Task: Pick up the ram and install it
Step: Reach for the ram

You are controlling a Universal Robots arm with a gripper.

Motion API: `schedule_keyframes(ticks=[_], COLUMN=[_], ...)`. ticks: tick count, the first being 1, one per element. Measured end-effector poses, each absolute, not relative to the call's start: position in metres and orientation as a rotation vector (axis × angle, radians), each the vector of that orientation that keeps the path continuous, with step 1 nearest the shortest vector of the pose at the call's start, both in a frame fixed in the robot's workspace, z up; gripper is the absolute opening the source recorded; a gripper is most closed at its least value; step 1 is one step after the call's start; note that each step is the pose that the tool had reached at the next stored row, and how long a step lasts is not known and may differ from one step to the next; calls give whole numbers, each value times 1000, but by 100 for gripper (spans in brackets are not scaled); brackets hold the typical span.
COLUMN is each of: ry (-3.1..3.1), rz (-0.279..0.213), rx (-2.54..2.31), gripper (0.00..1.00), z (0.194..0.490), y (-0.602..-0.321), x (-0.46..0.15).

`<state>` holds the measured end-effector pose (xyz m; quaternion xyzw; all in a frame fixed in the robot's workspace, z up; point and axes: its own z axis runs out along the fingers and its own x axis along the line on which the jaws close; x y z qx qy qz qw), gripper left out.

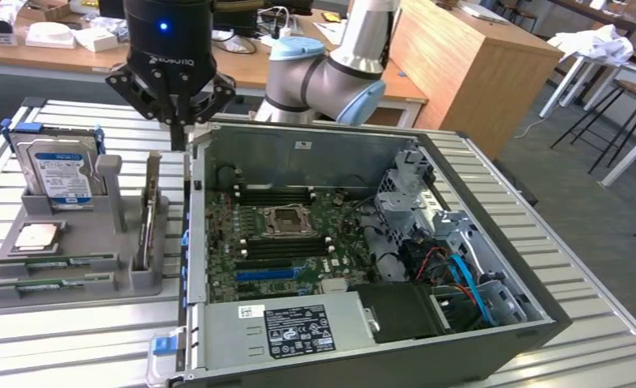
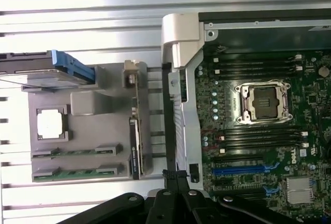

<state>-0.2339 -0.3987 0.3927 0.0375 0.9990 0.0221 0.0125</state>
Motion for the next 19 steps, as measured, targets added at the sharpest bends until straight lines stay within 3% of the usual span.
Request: schedule_keyframes(ticks=[19], ry=[3114], rz=[69], rx=[117], gripper=[10], z=[392], y=[-399], x=[-278])
